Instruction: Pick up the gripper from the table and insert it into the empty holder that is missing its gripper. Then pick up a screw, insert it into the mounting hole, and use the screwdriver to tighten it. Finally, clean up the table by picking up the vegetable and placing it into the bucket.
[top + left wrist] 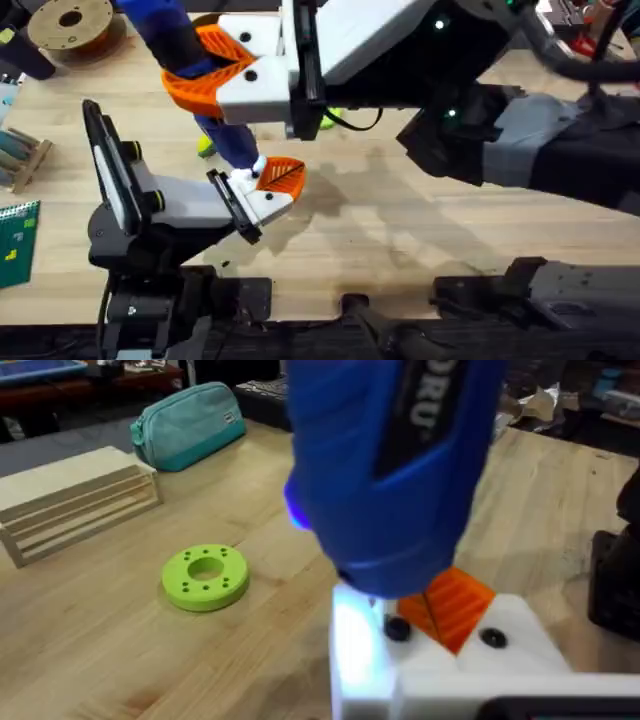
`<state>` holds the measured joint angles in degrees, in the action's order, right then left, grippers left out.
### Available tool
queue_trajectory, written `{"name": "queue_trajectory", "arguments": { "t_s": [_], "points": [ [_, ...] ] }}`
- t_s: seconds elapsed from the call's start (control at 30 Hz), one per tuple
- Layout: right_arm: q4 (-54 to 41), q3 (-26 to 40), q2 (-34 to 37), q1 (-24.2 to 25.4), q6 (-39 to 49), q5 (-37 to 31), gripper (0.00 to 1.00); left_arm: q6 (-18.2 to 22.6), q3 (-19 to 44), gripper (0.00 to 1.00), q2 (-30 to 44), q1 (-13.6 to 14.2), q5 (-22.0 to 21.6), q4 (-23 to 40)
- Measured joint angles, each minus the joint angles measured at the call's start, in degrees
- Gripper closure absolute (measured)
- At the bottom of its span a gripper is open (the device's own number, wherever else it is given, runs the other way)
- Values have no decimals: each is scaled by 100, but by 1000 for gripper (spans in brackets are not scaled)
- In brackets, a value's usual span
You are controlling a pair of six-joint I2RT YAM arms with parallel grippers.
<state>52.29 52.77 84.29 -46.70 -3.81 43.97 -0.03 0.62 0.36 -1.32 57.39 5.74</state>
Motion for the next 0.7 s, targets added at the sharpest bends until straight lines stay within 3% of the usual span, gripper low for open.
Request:
{"name": "queue_trajectory", "arguments": {
  "t_s": [0.7],
  "points": [
    [0, 0, 0, 0, -88, 0, 994, 0, 0, 996, 0, 0, 2, 0]
  ]
}}
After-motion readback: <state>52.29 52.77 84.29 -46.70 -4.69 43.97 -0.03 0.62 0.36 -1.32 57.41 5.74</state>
